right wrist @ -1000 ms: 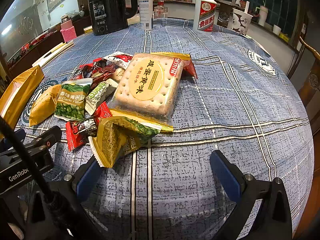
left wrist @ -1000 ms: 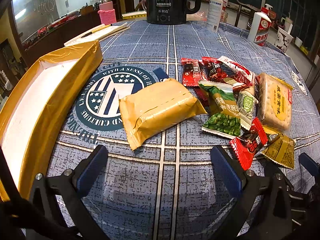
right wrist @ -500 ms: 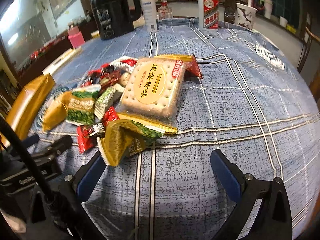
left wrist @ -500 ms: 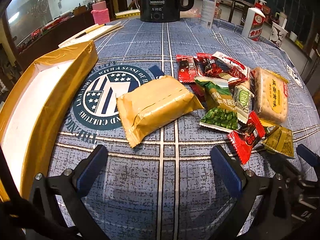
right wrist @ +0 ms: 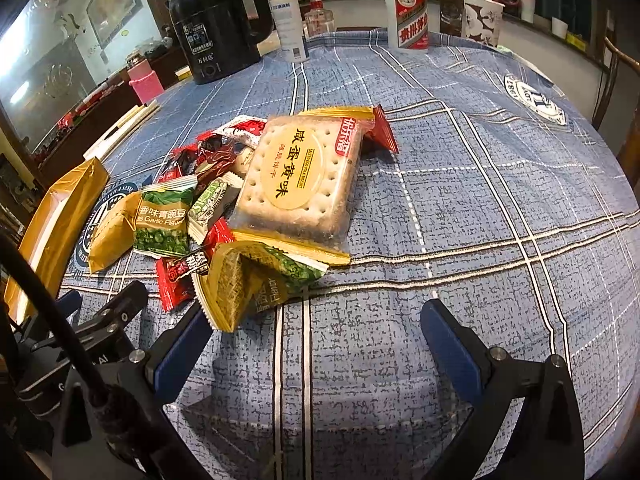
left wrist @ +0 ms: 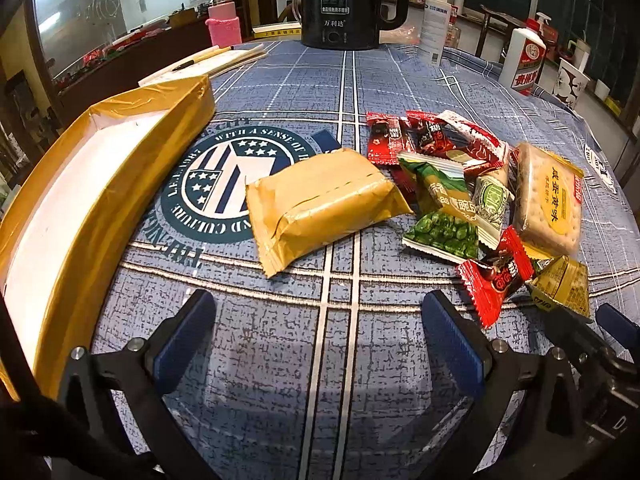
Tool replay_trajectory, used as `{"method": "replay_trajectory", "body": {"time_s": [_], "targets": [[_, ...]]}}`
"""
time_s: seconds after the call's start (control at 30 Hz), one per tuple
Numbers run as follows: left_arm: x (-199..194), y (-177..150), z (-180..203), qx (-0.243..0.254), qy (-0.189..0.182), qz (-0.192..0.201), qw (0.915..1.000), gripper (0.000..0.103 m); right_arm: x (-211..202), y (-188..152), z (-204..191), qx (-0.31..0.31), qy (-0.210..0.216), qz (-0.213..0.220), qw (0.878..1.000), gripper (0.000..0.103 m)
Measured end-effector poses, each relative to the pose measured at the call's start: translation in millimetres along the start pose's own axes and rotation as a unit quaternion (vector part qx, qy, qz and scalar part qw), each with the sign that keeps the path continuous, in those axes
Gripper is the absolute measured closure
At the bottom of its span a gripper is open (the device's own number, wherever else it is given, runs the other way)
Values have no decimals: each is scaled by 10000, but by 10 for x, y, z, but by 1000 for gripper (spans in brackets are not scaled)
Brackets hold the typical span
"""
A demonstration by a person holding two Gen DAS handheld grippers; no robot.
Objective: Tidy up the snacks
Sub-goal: 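Move the left tool to the yellow package while the right tool approaches the green pea bag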
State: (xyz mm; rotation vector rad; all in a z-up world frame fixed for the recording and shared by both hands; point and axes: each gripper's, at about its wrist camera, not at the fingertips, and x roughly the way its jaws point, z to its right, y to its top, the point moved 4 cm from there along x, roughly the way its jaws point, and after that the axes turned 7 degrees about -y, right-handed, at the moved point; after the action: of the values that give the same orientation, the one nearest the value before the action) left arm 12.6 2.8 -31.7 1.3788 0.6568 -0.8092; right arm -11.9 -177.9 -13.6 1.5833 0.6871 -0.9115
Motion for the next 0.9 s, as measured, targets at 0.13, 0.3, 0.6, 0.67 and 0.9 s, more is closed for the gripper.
{"method": "replay_trajectory", "body": {"time_s": [0.13, 0.3, 0.6, 0.67, 0.9], "targets": [[-1, 1, -2, 0, 0, -2, 10000, 0, 7, 18, 14, 60, 84, -181, 9998, 0], [-1, 2, 1, 0, 0, -2, 10000, 0, -12, 44, 76, 416, 418, -272, 9979, 0], [-3, 0, -9, -1, 0, -3, 10000, 0, 12, 94, 54, 456, 396, -347, 9976, 0], [-1, 2, 0, 0, 1, -3, 10000, 0, 23, 105, 58, 409, 384, -385, 9977, 0], [-1, 3, 2, 0, 1, -4, 10000, 0, 54, 80, -28, 20, 73, -362, 9993, 0]]}}
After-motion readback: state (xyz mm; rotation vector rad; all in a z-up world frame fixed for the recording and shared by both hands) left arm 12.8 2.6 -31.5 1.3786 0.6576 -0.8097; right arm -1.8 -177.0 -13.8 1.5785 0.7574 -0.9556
